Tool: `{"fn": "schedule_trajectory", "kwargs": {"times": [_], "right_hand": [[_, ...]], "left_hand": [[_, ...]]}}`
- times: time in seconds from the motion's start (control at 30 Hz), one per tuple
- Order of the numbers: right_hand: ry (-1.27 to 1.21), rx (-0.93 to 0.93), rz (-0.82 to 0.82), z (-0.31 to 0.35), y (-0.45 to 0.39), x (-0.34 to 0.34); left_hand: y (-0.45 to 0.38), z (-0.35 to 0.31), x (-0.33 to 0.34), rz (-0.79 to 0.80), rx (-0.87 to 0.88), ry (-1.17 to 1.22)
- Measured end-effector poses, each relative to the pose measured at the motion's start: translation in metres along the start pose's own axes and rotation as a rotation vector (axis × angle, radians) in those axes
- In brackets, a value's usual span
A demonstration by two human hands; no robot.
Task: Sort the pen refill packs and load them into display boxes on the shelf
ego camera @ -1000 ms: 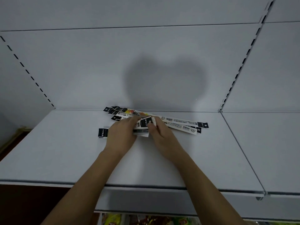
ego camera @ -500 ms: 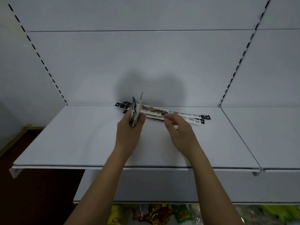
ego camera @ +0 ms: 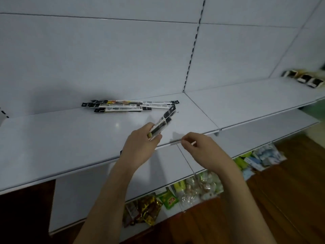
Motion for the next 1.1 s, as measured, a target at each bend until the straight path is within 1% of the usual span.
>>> {"fn": "schedule_trajectory", "kwargs": {"times": [0.1, 0.17, 0.27, 0.33, 0.43, 0.5, 0.6, 0.67, 0.73, 0.9, 1.0, 1.1], "right_hand": [[-0.025, 0.072, -0.024, -0.029, 0.032, -0.025], [-0.032, 0.120, -0.048, -0.053, 0.054, -0.042], [-0.032, 0.198, -0.084, -0.098, 0.089, -0.069], [-0.023, 0.259, -0.076, -0.130, 0.116, -0.088], [0.004, 0.339, -0.043, -0.181, 0.161, -0.119], [0.017, 0.405, -0.047, -0.218, 0.195, -0.140], [0.010, 0.484, -0.113, -0.269, 0.238, -0.168], [-0.004, 0.524, -0.130, -0.296, 0.256, -0.183], [-0.039, 0.539, -0.103, -0.318, 0.265, -0.194], [-0.106, 0.557, -0.105, -0.380, 0.254, -0.221], [-0.108, 0.605, -0.047, -0.423, 0.236, -0.234], [-0.087, 0.678, -0.043, -0.465, 0.213, -0.269]], "left_hand": [[0.009, -0.028, 0.031, 0.105, 0.067, 0.014], [0.014, -0.046, 0.052, 0.138, 0.066, 0.133], [0.023, -0.077, 0.092, 0.183, -0.004, 0.363], [0.031, -0.103, 0.122, 0.192, -0.024, 0.456], [0.045, -0.147, 0.174, 0.208, -0.016, 0.459], [0.059, -0.182, 0.215, 0.277, 0.015, 0.456], [0.077, -0.231, 0.273, 0.373, 0.049, 0.468], [0.084, -0.258, 0.306, 0.437, 0.060, 0.449], [0.083, -0.280, 0.329, 0.458, 0.082, 0.426], [0.045, -0.313, 0.378, 0.382, 0.103, 0.420], [0.012, -0.325, 0.423, 0.408, 0.104, 0.423], [-0.029, -0.346, 0.472, 0.438, 0.100, 0.443]]}}
Point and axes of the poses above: each hand's wrist, its own y-axis away from the middle knuckle, its own x-axis out of the palm, z = x × y, the point moved 6 cm from there along -y, towards the middle knuckle, and after that the axes turned 2 degrees about y, right-handed, at the moved point
